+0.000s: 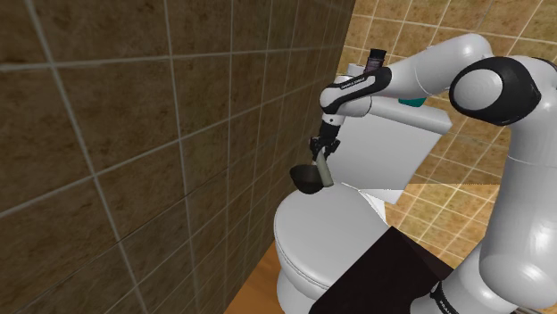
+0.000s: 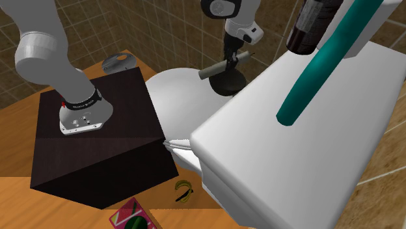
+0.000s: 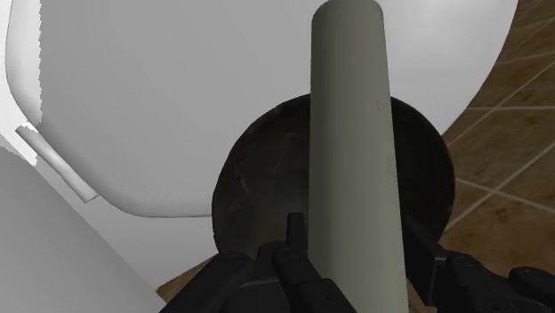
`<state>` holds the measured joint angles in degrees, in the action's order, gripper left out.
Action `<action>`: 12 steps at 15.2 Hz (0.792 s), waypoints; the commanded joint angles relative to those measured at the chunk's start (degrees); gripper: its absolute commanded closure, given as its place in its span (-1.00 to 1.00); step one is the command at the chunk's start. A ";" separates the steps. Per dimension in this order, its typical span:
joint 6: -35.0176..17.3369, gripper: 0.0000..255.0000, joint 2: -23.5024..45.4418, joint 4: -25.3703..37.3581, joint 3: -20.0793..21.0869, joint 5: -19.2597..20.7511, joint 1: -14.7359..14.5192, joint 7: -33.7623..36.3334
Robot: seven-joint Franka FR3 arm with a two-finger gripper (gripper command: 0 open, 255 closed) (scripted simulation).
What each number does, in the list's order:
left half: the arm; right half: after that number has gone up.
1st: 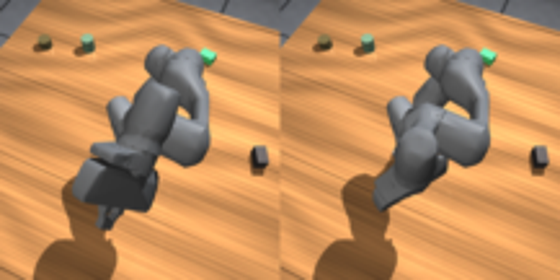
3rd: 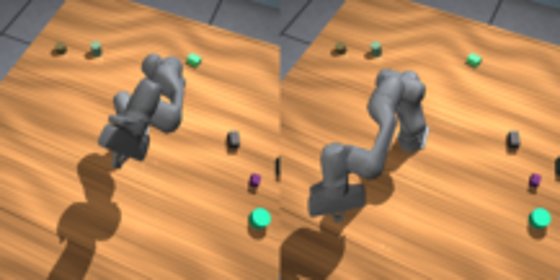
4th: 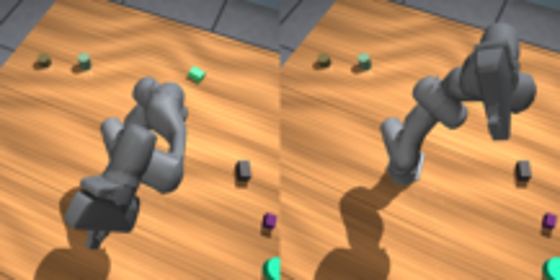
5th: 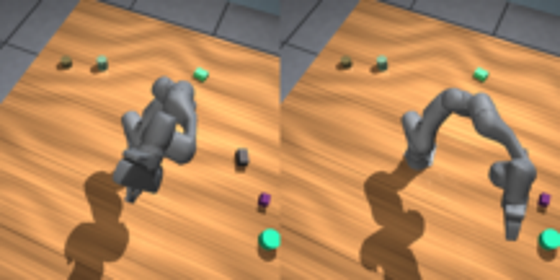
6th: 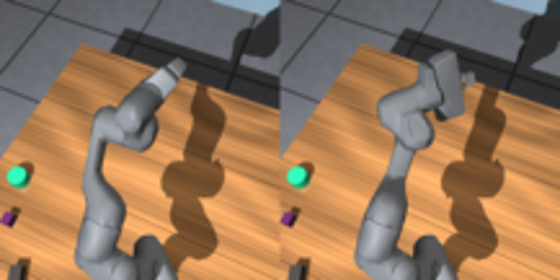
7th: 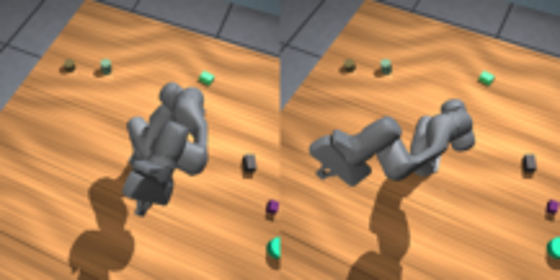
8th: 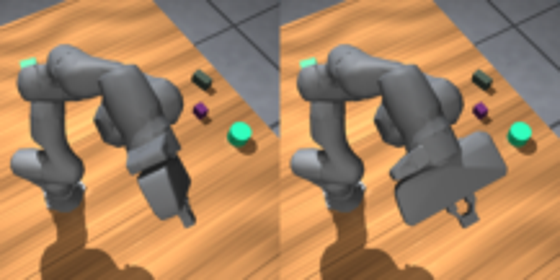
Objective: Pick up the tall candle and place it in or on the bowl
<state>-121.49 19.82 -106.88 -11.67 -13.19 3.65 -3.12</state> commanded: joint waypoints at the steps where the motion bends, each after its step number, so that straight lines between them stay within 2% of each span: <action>1: -1.17 1.00 0.78 -0.37 0.14 -0.31 0.00 -0.18; 8: -5.37 1.00 3.86 -1.65 0.66 -1.54 0.28 -1.36; 12: -5.72 1.00 4.14 -1.73 0.71 -1.65 0.31 -1.46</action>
<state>-127.15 23.94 -108.60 -10.97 -14.82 3.96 -4.57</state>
